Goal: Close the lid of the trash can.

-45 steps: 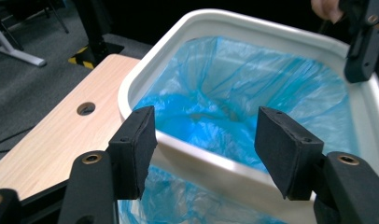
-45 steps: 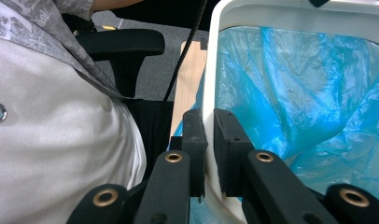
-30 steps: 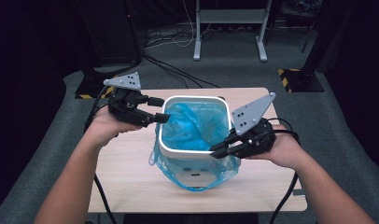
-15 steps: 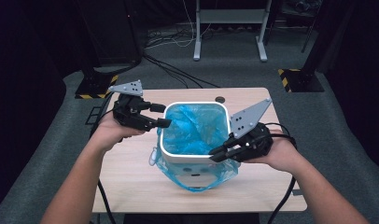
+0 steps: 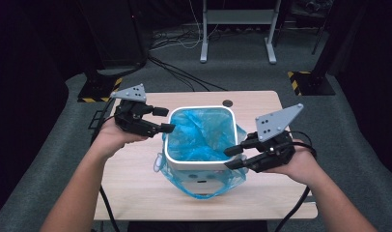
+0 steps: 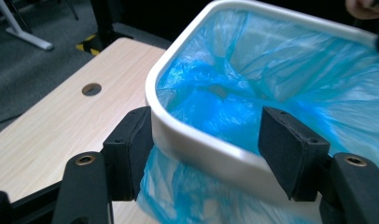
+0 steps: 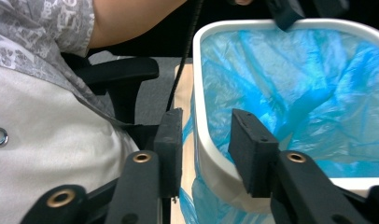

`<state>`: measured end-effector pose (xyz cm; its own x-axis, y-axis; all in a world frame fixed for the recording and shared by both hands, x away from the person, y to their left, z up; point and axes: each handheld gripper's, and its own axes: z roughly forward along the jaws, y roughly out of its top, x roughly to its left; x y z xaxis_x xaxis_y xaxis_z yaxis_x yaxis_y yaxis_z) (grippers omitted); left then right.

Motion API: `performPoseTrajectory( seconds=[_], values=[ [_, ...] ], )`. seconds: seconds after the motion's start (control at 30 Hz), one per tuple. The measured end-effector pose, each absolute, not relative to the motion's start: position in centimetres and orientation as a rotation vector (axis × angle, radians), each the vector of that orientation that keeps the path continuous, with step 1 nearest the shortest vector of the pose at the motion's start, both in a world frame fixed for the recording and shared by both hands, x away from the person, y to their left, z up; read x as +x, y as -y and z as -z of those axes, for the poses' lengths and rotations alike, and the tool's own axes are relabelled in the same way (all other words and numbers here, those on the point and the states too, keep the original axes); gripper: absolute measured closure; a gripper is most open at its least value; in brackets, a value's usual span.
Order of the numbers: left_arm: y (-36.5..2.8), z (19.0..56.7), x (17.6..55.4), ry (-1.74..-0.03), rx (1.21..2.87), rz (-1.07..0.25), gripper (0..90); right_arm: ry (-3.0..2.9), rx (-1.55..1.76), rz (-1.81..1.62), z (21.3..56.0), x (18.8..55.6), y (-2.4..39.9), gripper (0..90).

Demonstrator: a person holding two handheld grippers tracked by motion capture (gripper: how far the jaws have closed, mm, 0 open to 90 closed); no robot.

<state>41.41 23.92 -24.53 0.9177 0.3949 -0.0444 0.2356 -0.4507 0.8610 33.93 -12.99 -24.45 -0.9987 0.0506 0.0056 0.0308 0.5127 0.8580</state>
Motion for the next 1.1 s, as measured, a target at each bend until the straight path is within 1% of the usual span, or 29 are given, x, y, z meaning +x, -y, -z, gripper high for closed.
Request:
performPoseTrajectory(
  seconds=[0.03,0.17,0.3,0.37,0.47,0.63,0.97,1.0,1.1],
  values=[
    [-24.2,24.3,41.2,-0.449,2.055,-0.212,34.2,-2.689,0.099,-1.540,24.3,33.7,13.8,60.4],
    [-25.6,24.2,40.7,-0.461,2.037,-0.236,34.3,-2.648,0.165,-1.539,24.4,33.6,15.1,58.3],
    [-26.7,25.0,40.4,-0.491,2.021,-0.235,34.3,-2.566,0.305,-1.535,25.1,33.9,17.5,55.6],
    [-27.3,25.5,40.3,-0.500,2.023,-0.234,34.3,-2.552,0.337,-1.529,25.3,34.0,17.9,55.4],
    [-28.0,26.4,40.3,-0.518,2.020,-0.232,34.3,-2.495,0.467,-1.519,26.5,34.4,19.3,54.7],
    [-29.0,27.8,40.3,-0.551,2.007,-0.221,34.4,-2.445,0.568,-1.495,27.7,34.8,20.2,54.1],
    [-30.7,30.8,39.8,-0.592,1.997,-0.231,34.3,-2.357,0.765,-1.376,31.3,35.1,21.1,46.7],
    [-31.2,31.4,39.7,-0.605,1.998,-0.241,34.2,-2.345,0.794,-1.387,32.2,35.1,21.3,45.2],
    [-31.8,31.9,39.4,-0.608,2.000,-0.246,34.0,-2.328,0.823,-1.387,33.0,35.1,21.5,43.2]
  ],
)
